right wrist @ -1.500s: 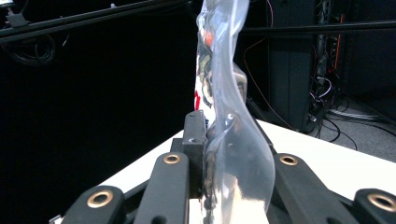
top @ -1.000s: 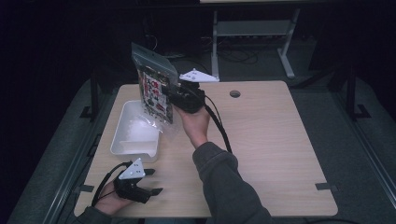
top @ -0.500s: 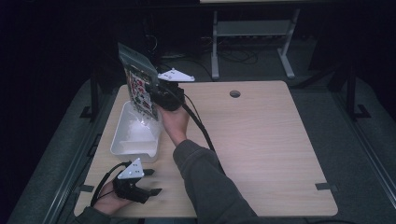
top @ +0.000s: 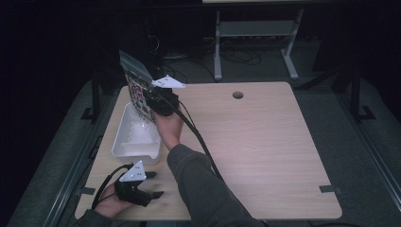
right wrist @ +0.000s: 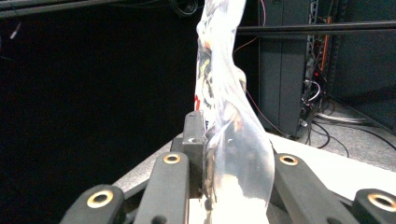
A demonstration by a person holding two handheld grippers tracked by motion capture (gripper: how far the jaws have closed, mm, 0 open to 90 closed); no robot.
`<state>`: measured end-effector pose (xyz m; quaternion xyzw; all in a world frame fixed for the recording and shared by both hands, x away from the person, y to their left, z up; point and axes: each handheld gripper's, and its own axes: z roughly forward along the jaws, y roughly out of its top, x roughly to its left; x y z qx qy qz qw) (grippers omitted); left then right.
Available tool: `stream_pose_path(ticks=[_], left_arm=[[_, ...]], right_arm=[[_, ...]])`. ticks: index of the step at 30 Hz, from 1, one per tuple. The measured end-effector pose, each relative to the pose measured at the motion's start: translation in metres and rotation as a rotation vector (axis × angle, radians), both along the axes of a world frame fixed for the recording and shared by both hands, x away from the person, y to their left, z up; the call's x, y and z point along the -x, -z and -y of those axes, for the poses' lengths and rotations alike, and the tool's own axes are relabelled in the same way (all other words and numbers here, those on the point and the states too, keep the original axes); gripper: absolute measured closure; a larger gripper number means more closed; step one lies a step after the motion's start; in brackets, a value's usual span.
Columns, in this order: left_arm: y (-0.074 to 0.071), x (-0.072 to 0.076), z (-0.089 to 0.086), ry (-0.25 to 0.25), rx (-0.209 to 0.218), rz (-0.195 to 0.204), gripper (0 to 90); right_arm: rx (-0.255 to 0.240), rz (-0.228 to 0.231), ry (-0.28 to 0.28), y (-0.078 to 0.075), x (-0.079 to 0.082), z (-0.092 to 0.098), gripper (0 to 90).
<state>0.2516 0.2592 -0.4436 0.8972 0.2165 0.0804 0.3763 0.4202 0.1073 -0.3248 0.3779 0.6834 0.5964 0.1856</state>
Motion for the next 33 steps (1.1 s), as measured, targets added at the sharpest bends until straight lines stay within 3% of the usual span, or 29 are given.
stream_pose_path(ticks=[21, 33], left_arm=[[0.0, 0.0, -0.001, 0.0, 0.0, 0.001, 26.3], [0.0, 0.0, 0.0, -0.001, -0.003, 0.001, 26.3]], right_arm=[[0.037, -0.032, 0.048, 0.039, -0.001, -0.023, 74.9], [0.111, -0.024, 0.031, 0.043, 0.003, -0.019, 74.4]])
